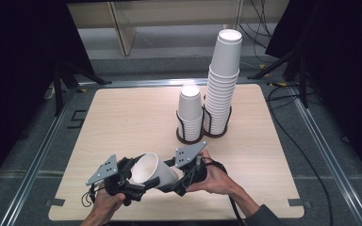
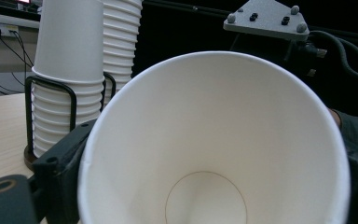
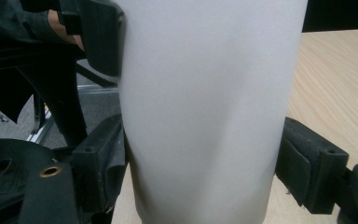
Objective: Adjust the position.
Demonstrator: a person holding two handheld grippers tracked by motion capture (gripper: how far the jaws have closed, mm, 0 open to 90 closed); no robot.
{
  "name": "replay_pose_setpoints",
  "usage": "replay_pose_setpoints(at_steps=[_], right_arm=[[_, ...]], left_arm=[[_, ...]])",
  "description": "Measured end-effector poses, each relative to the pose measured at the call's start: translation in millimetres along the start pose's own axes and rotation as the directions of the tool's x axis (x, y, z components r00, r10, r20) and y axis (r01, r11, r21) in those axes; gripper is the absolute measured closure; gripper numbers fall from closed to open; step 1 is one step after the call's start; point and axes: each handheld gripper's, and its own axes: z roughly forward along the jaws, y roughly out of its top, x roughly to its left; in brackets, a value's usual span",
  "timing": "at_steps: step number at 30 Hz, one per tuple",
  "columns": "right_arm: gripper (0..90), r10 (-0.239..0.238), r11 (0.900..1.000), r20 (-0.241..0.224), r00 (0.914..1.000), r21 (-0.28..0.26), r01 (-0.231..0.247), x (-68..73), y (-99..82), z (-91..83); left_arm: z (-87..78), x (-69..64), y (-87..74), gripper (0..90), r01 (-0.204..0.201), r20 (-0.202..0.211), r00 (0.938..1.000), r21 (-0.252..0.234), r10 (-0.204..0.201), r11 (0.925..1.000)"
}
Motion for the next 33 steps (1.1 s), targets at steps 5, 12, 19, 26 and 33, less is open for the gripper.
replay_pose_setpoints(at_steps=[5, 12, 19, 26, 33], right_arm=[[24.5, -0.006, 0.9998, 0.007, 1.0000, -0.018, 0.006, -1.9, -0.8, -2.2], [24.4, 0.020, 0.9991, -0.002, 0.9998, -0.038, -0.020, -1.9, -0.1, -3.5], [24.2, 0.025, 0.9984, -0.007, 0.9997, -0.050, -0.026, -1.6, -0.7, 0.2], [22.4, 0.042, 0.9980, -0.012, 0.9990, -0.047, -0.043, -1.9, -2.2, 2.5], [15.7, 0.095, 0.9953, 0.008, 0.9954, -0.021, -0.095, -4.0, -8.5, 0.6]], left_arm=[[1.2, 0.3, -2.5, 6.9, -0.004, -0.001, 1.0000, 0.006, 0.004, 1.0000], [3.9, -1.7, -4.7, 7.9, -0.017, -0.002, 0.9999, -0.003, 0.017, 0.9999], [5.4, -3.1, -5.2, 12.4, -0.028, 0.011, 0.9995, -0.015, 0.029, 0.9995], [3.8, -0.6, -5.0, 16.1, -0.023, 0.022, 0.9995, -0.011, 0.024, 0.9997], [0.4, 3.1, -2.7, 17.0, -0.032, -0.029, 0.9991, -0.009, 0.032, 0.9994]])
